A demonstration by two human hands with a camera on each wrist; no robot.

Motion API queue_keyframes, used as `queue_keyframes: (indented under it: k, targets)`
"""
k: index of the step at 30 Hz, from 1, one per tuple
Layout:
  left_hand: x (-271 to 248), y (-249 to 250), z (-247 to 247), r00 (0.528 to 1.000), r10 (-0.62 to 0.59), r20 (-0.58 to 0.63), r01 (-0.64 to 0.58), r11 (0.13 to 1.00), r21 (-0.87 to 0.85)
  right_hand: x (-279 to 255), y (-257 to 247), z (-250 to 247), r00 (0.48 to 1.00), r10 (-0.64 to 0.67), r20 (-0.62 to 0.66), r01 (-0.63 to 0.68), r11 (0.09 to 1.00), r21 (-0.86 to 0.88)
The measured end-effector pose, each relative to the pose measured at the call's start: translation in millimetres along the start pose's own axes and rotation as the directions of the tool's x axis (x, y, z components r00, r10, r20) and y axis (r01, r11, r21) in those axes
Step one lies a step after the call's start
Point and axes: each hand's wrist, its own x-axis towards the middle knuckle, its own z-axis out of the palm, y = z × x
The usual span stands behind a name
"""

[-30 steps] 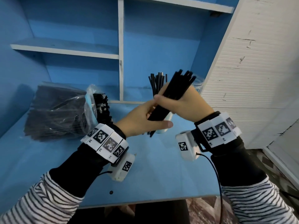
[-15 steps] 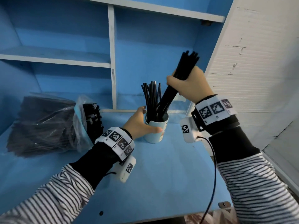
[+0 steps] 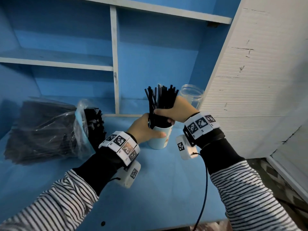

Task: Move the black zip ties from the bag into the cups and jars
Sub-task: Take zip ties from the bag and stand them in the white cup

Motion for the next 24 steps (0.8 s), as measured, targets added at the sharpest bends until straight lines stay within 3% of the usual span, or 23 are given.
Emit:
queue_keyframes:
  k: [4,10,18,22,24]
  targets:
    - [-3.6,1.1,-0.5,1.0,0.003,-0.001,-0.003,1.0,0.003,-3.7,0.5,0.8,1.0,0.017,-0.008,-0.016,0.991,0.134]
    - [-4.0,1.9,1.1,1.0,0.01,0.009,-0.01,1.0,0.024,-6.8,0.2,0.2,0.995,0.004,-0.097,0.002,0.998,0.062]
    - [-8.5,1.1,-0.5,0.999,-0.037,0.04,0.035,0.998,0.046,-16.1,-3.0,13.0,0.95,0.054,-0.307,0.01,0.979,0.203]
    - [-21.2,-8.6,-11.0,0.993,-0.058,-0.101,0.066,0.995,0.073,-22.4,-12.1,19.0,0.889,0.008,-0.457,0.102,0.971,0.215]
    - [-31.8,-11.5,-25.6,0.974,0.047,-0.222,-0.033,0.997,0.069,-26.7,-22.9,22.9,0.83,-0.072,-0.553,0.208,0.96,0.187]
